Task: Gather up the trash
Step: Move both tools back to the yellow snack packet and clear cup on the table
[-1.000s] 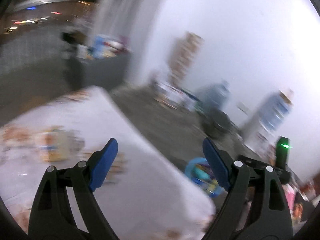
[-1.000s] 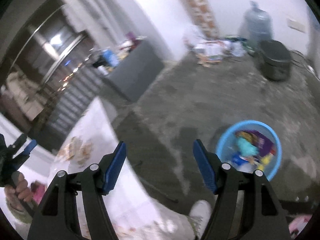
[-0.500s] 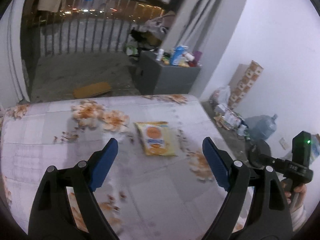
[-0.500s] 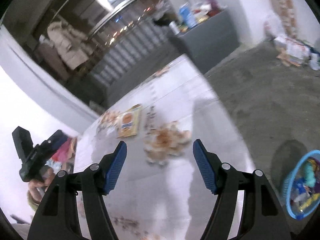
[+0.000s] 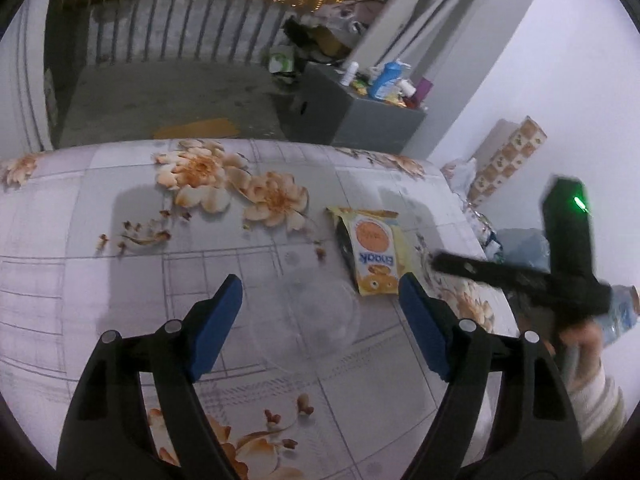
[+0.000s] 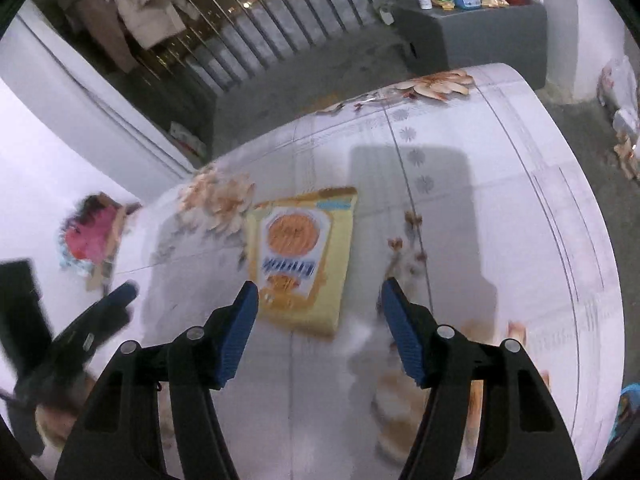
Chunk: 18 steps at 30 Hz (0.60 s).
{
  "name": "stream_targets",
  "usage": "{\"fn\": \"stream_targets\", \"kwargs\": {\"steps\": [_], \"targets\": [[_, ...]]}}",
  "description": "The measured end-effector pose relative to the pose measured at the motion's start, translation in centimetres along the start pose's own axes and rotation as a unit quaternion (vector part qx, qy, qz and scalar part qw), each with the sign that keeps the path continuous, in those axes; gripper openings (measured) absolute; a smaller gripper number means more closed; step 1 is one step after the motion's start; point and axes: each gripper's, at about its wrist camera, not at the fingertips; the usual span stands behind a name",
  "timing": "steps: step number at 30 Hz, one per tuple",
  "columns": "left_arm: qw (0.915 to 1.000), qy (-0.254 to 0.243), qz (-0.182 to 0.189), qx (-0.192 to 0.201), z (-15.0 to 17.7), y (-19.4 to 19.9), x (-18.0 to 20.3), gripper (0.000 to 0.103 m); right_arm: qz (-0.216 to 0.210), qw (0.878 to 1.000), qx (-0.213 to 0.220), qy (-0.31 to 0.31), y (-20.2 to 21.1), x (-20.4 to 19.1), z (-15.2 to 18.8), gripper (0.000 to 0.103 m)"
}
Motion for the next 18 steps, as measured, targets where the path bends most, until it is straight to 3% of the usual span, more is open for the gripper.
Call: {"fn": "stream_targets", "kwargs": {"steps": [5, 7, 12, 15, 18], "targets": [[0.9992, -0.035, -0.018, 0.003, 1.1, -1.2, 0.8, 0.079, 0.038, 0.999, -0.010, 0.004, -2.7, 0.0, -1.3, 0.062], [0.9975, -0.061, -0.034, 0.002, 1.5, -1.9, 1.3, 0.079, 0.056, 0.998, -0.001, 0.025, -3.1, -0.5, -1.1, 0.057], [0.9909, -0.108, -0.080, -0.003, 2.1, -3.7, 2.3, 0.078, 0.085, 0.994, 0.007, 0.073, -4.1, -1.4, -0.9, 0.036], [0.9904, -0.107, -0.087, -0.006, 2.2, -4.6, 2.2, 0.066, 0.102, 0.989, 0.008, 0.109, -4.4, -2.4, -0.3, 0.020], [0.9916, -0.091, -0.091, 0.002, 1.9, -5.0, 2.0, 0.065, 0.126, 0.981, 0.009, 0.144, -4.3, -3.2, 0.6, 0.009]]}}
Point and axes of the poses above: each gripper's, at about its wrist camera, not at the fingertips, and y roughly against the way its jaws point, x to its right, z to its underside, and after that the axes turned 3 degrees about -z, right-handed
